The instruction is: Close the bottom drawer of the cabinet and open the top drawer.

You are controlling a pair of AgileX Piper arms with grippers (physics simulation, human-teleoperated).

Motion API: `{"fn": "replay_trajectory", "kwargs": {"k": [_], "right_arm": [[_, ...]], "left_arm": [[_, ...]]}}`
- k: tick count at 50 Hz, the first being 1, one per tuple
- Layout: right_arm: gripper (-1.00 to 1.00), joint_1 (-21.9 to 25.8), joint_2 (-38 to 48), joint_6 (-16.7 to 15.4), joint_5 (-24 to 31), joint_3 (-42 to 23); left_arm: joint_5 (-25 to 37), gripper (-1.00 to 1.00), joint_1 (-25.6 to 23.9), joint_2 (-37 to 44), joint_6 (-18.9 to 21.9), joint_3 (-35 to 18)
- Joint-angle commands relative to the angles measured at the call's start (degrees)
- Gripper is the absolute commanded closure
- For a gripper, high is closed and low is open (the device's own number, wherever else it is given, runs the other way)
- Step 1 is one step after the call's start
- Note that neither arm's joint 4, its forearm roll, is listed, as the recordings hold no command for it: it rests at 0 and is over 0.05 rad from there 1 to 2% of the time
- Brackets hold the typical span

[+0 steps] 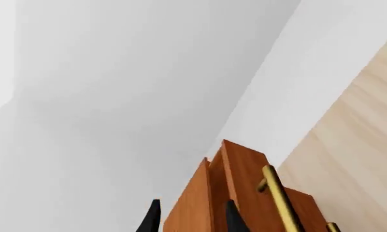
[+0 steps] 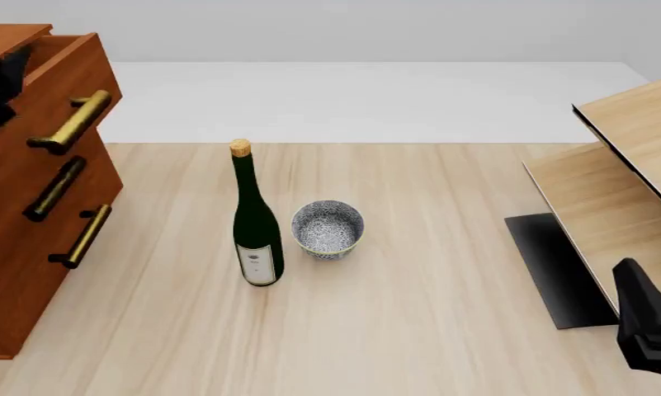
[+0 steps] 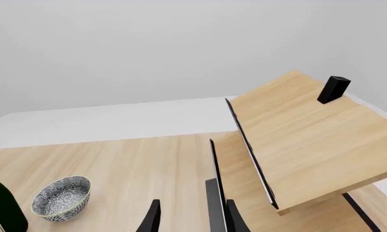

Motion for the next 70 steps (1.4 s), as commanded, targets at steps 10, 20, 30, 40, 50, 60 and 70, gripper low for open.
{"fn": "replay_trajectory", "kwargs": {"k": [10,20,30,40,50,60,70], "right_arm": [[-1.00,0.1,-0.1,0.0,0.1,0.1],[-1.00,0.3,-1.0,-0.4,0.8,0.0],[-1.00,0.4,-1.4,-0.7,1.2,0.0],[-1.00,0.5,-1.9,-0.8,1.6,0.0],[-1.00,0.5,-2.2,-1.1,1.7,0.1],[-1.00,0.5,-2.4,-1.2,1.8,0.0],[-1.00,0.5,-2.3,-1.2,1.8,0.0]], "left_arm": [[29.8,-1.00,1.5,9.5,-35.8,-31.8],[33.7,-1.00,4.1,12.6,-44.7,-32.4],[36.6,-1.00,3.4,13.5,-53.5,-31.6],[37.3,-1.00,4.3,11.2,-60.5,-26.5],[36.6,-1.00,5.9,9.6,-62.5,-22.3],[36.3,-1.00,6.3,7.9,-64.9,-18.6],[34.8,-1.00,6.6,8.1,-66.5,-15.4]]}}
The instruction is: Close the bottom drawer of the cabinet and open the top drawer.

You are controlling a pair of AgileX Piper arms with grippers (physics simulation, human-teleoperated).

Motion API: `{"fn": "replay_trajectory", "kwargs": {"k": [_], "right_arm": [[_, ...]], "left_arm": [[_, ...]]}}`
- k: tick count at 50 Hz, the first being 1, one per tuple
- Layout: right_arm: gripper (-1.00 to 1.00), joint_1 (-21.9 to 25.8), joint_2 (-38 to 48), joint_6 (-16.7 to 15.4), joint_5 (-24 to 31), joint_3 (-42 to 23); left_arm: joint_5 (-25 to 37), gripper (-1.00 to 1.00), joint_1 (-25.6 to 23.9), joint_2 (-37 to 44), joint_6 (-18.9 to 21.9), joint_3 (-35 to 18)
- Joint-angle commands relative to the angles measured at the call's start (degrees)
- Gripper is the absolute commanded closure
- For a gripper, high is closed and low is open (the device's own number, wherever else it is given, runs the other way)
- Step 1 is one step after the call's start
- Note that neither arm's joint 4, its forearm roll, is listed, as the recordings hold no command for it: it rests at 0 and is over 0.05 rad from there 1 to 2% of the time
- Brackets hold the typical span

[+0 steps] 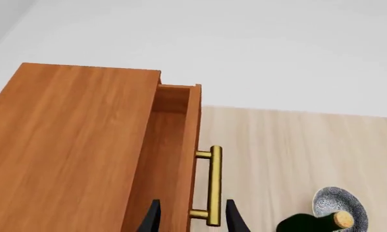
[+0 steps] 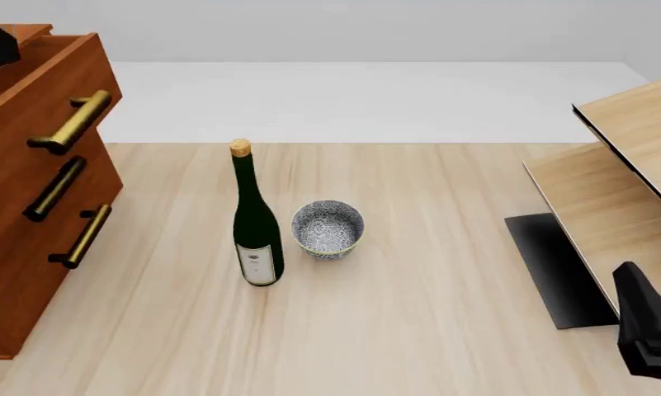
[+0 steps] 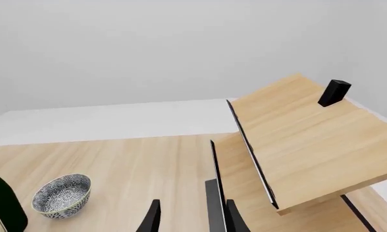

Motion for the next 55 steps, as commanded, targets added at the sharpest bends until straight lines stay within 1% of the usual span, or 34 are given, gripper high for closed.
{"fn": "replay_trajectory", "kwargs": {"k": [1,10,15,29,34,43,55], "right_arm": [[-1.00,0.0,0.2,-0.1,-0.1,-0.1],[-1.00,0.0,0.4,0.0,-0.2,-0.1],[-1.00,0.0,0.1,0.0,0.0,0.0],[-1.00,0.0,-0.1,-0.1,0.2,0.0],[-1.00,0.0,0.1,-0.1,0.0,-0.1],[-1.00,0.0,0.2,-0.1,-0.1,-0.1],[-1.00,0.0,0.2,-0.2,-0.1,-0.1]], "left_arm": [[-1.4,-1.00,0.5,-0.4,-2.1,3.9],[-2.6,-1.00,2.0,-0.3,-1.8,5.7],[-3.4,-1.00,2.0,0.0,-2.6,6.7],[-5.5,-1.00,3.0,0.1,-3.0,9.6],[-6.3,-1.00,2.7,0.1,-4.2,11.0],[-7.6,-1.00,3.0,-0.4,-5.0,13.3],[-10.1,-1.00,1.7,-0.4,-7.9,17.4]]}}
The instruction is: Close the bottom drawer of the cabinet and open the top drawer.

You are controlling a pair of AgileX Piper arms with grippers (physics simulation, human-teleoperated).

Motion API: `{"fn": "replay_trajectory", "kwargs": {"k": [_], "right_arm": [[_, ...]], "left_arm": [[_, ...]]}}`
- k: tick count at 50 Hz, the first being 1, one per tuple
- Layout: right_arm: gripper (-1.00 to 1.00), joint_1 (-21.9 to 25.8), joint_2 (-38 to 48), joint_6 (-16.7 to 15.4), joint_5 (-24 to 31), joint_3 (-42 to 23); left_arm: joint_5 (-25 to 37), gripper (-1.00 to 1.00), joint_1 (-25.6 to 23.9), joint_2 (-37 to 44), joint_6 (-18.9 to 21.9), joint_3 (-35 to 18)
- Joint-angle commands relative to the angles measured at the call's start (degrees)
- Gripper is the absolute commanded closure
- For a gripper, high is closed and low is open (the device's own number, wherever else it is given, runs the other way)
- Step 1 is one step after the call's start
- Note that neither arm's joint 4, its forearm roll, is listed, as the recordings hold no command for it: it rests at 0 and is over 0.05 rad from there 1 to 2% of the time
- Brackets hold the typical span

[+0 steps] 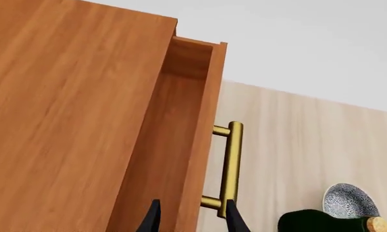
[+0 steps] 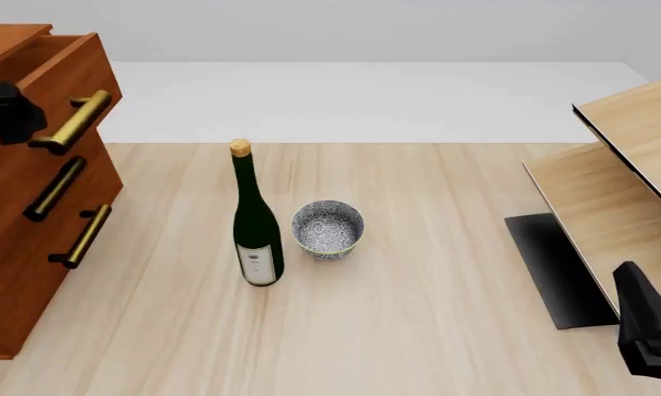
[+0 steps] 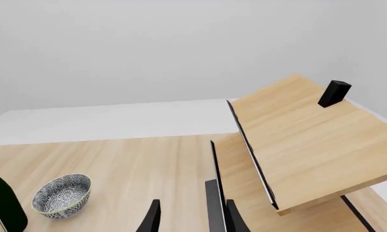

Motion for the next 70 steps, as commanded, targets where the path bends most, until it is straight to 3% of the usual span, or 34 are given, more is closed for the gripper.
{"fn": "replay_trajectory", "kwargs": {"k": [1,70], "right_arm": [[-1.00,0.0,0.0,0.0,-0.1,0.0],[-1.00,-0.4,0.9,0.3,-1.0,0.1]], "left_arm": [[-2.2,-1.00,-1.1,-0.1,-2.4,3.6],[-8.3,-1.00,-19.2,5.0,-10.7,6.5]]}}
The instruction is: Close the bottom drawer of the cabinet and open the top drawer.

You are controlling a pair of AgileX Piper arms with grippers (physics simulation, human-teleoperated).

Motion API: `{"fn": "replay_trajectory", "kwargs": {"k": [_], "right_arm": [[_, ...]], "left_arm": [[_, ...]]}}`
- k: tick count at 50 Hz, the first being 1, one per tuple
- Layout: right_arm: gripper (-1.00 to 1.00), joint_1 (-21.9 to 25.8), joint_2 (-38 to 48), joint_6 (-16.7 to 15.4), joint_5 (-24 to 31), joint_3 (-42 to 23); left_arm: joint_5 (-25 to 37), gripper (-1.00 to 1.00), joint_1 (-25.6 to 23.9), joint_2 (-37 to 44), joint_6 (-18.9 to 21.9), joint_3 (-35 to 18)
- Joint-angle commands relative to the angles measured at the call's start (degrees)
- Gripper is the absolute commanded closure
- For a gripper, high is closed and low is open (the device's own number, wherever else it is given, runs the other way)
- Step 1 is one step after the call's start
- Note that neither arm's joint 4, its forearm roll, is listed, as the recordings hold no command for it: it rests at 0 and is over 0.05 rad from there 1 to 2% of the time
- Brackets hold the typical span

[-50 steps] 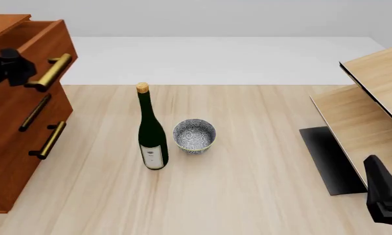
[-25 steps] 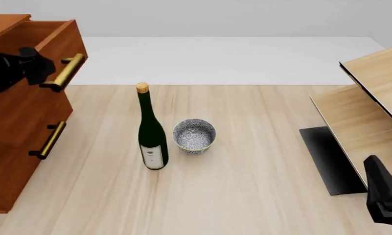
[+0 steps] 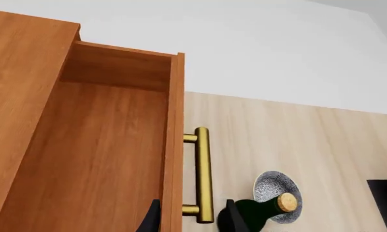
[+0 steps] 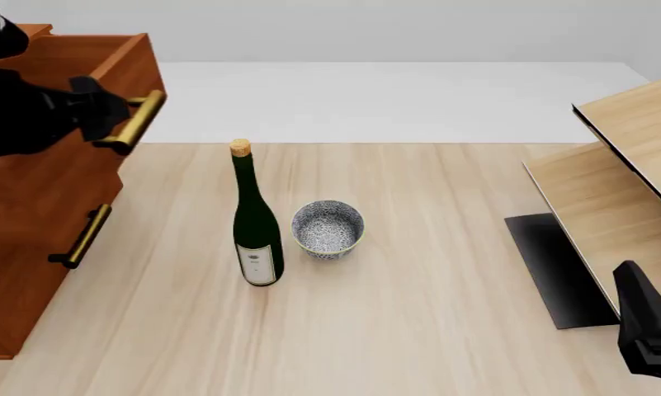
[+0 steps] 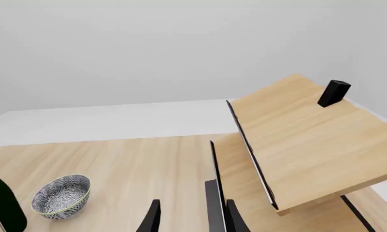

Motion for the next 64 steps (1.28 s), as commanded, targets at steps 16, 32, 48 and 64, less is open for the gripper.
{"fn": "replay_trajectory", "kwargs": {"k": [16,32,48,64], "right_arm": [[-1.00,-0.3,1.0,0.2,-0.9,0.1],[-1.00,-0.3,0.8,0.2,-0.8,0.1],[-1.00,-0.2,0.4,0.2,-0.4,0.0],[-1.00,0.1,-0.9,-0.2,0.6,0.1]], "left_arm": [[-1.8,-1.00,-7.8,6.9,-0.1,3.2],[-2.6,-1.00,-15.7,6.6,-1.1,1.9],[-3.5,-1.00,-21.1,7.3,-2.2,-0.5],[-8.8,-1.00,-21.4,2.2,-2.2,2.3]]}}
